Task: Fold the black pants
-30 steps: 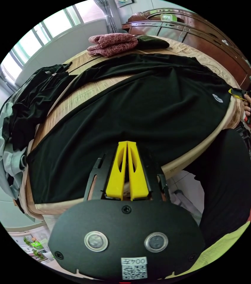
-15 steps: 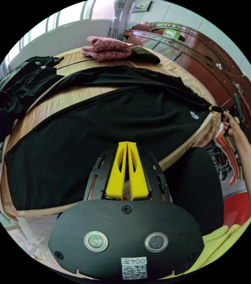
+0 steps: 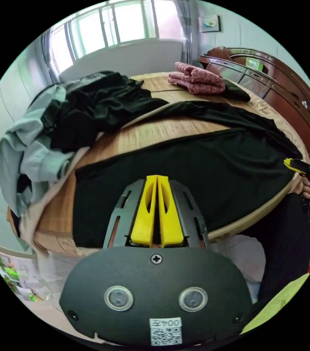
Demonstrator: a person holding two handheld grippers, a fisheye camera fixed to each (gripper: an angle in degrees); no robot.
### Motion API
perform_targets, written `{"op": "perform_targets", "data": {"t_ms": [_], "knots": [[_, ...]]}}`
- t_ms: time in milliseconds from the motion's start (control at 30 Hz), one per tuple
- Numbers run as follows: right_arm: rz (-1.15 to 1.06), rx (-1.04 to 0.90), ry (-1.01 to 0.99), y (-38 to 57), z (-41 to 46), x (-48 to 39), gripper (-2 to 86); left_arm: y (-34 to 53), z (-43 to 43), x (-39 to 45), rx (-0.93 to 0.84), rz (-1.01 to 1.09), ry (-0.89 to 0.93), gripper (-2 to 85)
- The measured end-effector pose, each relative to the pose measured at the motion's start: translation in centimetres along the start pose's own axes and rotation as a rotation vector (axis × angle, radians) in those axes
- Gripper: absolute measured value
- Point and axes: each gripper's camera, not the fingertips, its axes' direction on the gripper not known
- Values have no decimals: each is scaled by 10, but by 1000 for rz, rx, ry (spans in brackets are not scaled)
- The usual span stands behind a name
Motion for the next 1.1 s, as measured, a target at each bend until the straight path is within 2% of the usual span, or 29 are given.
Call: {"op": "perform_targets", "data": {"t_ms": [100,233,333,567,767,900,1000,1100], "knots": [[-18,0,-76,10,5,4,89,-29,-9,2,63,174,-225,24],[-28,-12,-87,21,11,15,67,-67,6,14,109,512,-607,45],[-25,14,-86,23,9,21,58,-95,23,16,85,677,-726,69],[12,1,-99,17,12,42,54,-143,66,36,-75,967,-860,115],[4,-3,-84,16,12,49,35,-161,87,66,-139,1221,-954,108],[4,-14,-80,14,14,54,3,-184,81,82,-130,1258,-1013,31],[5,-12,-79,15,13,56,-4,-219,48,94,-184,1178,-883,15],[4,-11,-84,17,11,59,-6,-270,-17,94,-177,995,-717,8]]}}
